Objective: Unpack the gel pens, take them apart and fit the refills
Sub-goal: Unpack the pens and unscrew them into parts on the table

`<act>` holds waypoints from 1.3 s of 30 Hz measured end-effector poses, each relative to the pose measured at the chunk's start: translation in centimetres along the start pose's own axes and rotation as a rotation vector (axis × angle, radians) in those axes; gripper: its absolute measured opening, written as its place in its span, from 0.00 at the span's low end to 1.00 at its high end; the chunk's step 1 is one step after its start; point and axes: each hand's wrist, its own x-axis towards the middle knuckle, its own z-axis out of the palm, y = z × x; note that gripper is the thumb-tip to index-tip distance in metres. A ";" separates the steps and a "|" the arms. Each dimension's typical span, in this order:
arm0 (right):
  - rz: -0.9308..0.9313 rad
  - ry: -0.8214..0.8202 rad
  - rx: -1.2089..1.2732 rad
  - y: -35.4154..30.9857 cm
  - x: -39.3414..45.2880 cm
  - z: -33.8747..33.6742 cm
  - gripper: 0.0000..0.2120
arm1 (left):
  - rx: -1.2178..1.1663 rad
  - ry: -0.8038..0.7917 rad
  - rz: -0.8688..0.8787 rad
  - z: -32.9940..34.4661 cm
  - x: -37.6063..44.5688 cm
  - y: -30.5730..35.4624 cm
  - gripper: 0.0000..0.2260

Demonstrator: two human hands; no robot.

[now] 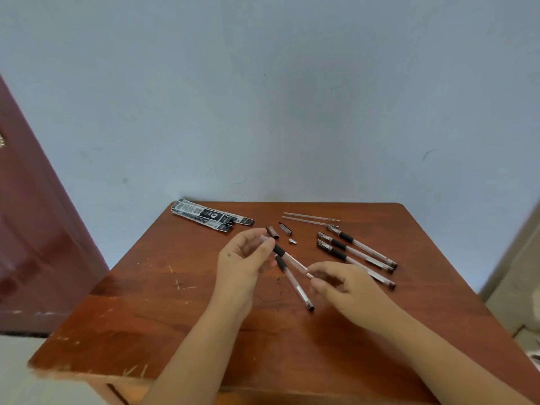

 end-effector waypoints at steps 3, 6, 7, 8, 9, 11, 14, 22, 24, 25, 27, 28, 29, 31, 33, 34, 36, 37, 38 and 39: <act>-0.011 0.025 -0.041 0.1 0.1 -0.1 0.11 | 0.063 -0.015 -0.015 0.3 -0.3 -0.6 0.09; -0.030 0.087 -0.079 0.2 0.8 0.1 0.10 | 0.032 -0.009 -0.054 0.7 -0.3 -1.3 0.07; -0.015 0.114 -0.105 0.3 1.0 0.2 0.10 | 0.039 0.001 -0.079 0.6 -0.1 -1.4 0.07; 0.009 0.146 -0.137 0.5 1.3 0.2 0.09 | 0.107 0.019 -0.098 0.4 0.2 -1.6 0.09; 0.038 0.179 -0.169 0.8 1.7 0.3 0.09 | 0.243 0.034 -0.101 0.0 0.5 -1.8 0.12; 0.106 0.225 -0.241 1.4 2.2 0.5 0.10 | 0.630 0.049 -0.033 -1.4 1.1 -2.0 0.17; 0.201 0.204 -0.398 1.9 2.5 0.7 0.11 | 1.197 -0.029 0.070 -4.0 1.7 -2.4 0.21; 0.240 0.088 -0.586 2.1 3.0 1.7 0.12 | 1.674 -0.219 -0.075 -4.9 2.4 -3.6 0.24; 0.244 0.084 -0.598 2.3 3.2 2.0 0.13 | 1.686 -0.220 -0.082 -5.0 2.3 -3.5 0.24; 0.240 0.082 -0.596 2.3 3.3 2.1 0.13 | 1.686 -0.221 -0.085 -5.1 2.3 -3.5 0.24; 0.233 0.084 -0.581 2.3 3.3 2.1 0.15 | 1.680 -0.223 -0.087 -5.1 2.3 -3.5 0.24; 0.227 0.102 -0.574 2.3 3.2 1.8 0.16 | 1.676 -0.222 -0.083 -5.1 2.2 -3.4 0.24; 0.217 0.137 -0.576 2.3 3.1 1.4 0.17 | 1.672 -0.221 -0.079 -5.1 2.2 -3.4 0.24; 0.203 0.221 -0.627 2.4 3.0 0.3 0.16 | 1.664 -0.218 -0.073 -5.1 2.2 -3.4 0.24; 0.227 0.234 -0.691 2.7 3.0 -0.7 0.14 | 1.663 -0.220 -0.071 -5.1 2.2 -3.4 0.24; 0.251 0.202 -0.715 2.8 3.0 -1.0 0.13 | 1.662 -0.220 -0.072 -5.1 2.2 -3.3 0.24; 0.302 0.109 -0.741 3.0 3.2 -1.1 0.12 | 1.657 -0.218 -0.072 -5.1 2.1 -3.3 0.24; 0.321 0.076 -0.739 3.1 3.3 -1.0 0.12 | 1.655 -0.216 -0.068 -5.1 2.1 -3.3 0.24; 0.337 0.063 -0.729 3.3 3.4 -1.0 0.13 | 1.652 -0.215 -0.065 -5.1 2.1 -3.3 0.24; 0.353 0.062 -0.713 3.4 3.6 -1.0 0.13 | 1.649 -0.215 -0.063 -5.1 2.1 -3.3 0.24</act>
